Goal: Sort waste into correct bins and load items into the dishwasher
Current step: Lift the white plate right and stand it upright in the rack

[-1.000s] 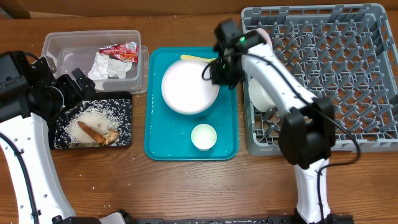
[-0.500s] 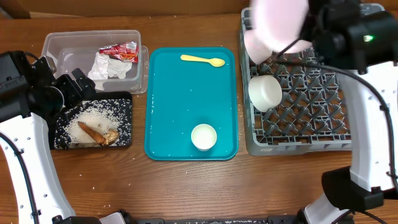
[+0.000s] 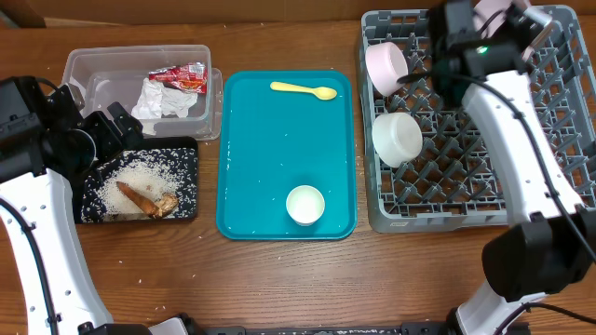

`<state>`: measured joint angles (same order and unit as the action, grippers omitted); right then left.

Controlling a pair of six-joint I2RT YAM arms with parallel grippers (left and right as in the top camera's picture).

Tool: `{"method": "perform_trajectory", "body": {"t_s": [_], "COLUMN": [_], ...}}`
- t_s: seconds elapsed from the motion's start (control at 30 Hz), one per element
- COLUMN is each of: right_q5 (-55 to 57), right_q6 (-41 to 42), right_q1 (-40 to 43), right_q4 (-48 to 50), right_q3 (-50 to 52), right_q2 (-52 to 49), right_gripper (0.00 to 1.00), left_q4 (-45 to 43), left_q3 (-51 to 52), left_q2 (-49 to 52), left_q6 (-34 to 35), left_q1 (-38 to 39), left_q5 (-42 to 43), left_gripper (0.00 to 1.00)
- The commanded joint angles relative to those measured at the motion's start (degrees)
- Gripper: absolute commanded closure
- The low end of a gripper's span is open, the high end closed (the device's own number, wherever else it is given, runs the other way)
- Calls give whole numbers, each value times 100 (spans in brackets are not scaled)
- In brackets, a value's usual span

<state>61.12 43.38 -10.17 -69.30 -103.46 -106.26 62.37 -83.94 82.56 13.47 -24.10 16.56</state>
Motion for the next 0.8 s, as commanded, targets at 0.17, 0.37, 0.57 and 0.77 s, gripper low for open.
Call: {"method": "perform_trajectory", "body": {"t_s": [0.17,0.37,0.57,0.77], "right_q5": [243,-291,-881,-1322], "right_q6": [160,-35,-667,-732], "right_q1": [-142,-170,-170,-166], "right_q4": [918,1261,1572,1593], "right_q3": [1196,1342,1342,1338], "right_q2": [22,11,0,2], "right_gripper": [96,96,93,39], "left_q4": [0,0,0,0], "left_q3": [-63,-63,-63,-63], "left_q2": [-44,-44,-44,-44], "left_q6": [-66,-66,-66,-66], "left_q1": [17,17,17,17], "left_q5": [63,63,63,63], "left_gripper": [0,0,0,0]}}
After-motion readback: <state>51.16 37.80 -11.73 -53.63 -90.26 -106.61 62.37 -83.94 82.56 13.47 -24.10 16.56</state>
